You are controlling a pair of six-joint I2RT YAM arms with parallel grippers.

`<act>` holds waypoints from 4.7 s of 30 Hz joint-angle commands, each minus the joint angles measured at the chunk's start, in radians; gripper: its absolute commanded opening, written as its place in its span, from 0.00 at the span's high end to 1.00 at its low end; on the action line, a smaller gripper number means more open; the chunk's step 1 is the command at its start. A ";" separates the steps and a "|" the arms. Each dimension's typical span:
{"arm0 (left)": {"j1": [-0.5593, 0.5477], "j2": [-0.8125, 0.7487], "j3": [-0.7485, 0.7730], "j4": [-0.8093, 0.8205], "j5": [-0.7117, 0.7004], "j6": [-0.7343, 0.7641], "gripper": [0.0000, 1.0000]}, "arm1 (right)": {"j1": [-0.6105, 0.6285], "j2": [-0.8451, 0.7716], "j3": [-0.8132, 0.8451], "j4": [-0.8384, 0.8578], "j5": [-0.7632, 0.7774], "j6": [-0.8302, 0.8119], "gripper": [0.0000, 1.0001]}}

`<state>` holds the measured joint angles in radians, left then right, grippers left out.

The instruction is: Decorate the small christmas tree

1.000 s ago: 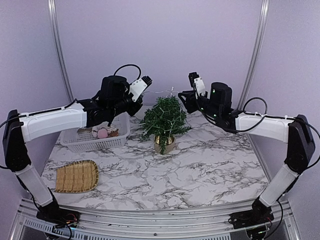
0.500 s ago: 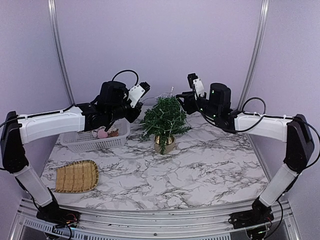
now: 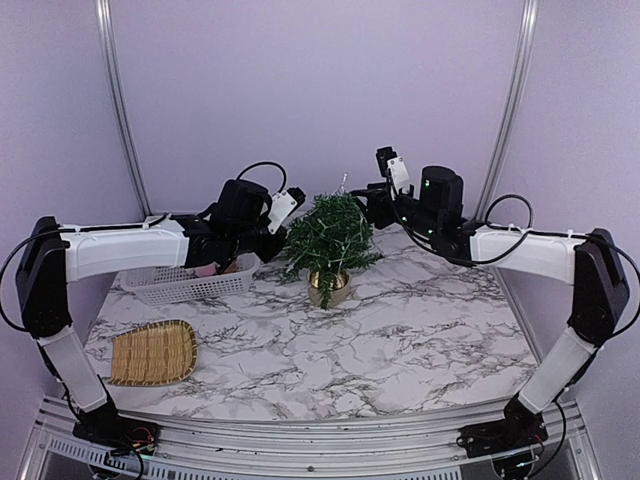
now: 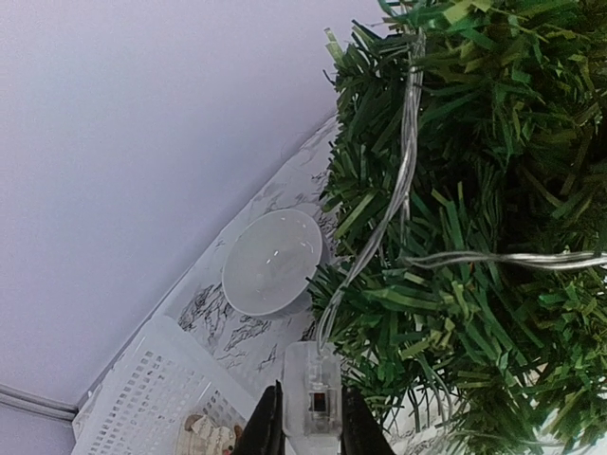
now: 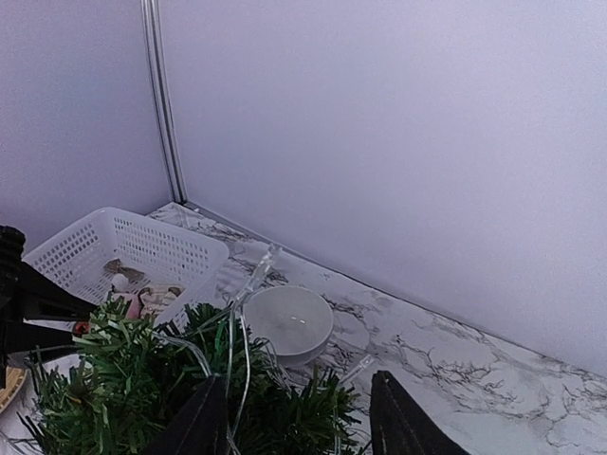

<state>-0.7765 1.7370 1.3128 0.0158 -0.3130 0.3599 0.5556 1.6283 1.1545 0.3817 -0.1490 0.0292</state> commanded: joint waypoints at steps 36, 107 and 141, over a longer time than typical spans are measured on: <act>0.383 -0.263 -0.098 -0.101 0.276 -0.514 0.30 | -0.050 -0.250 -0.049 -0.059 -0.075 0.034 0.28; 0.551 -0.054 -0.011 -0.266 0.462 -0.579 0.70 | -0.249 -0.314 -0.305 -0.076 -0.317 0.210 0.32; 0.022 -0.525 -0.221 0.107 0.672 -0.711 0.71 | 0.186 -0.441 -0.488 0.090 -0.358 0.042 0.51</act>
<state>-0.7086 1.2037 1.0935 -0.0029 0.3408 -0.3088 0.6777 1.1786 0.6846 0.3893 -0.5488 0.0917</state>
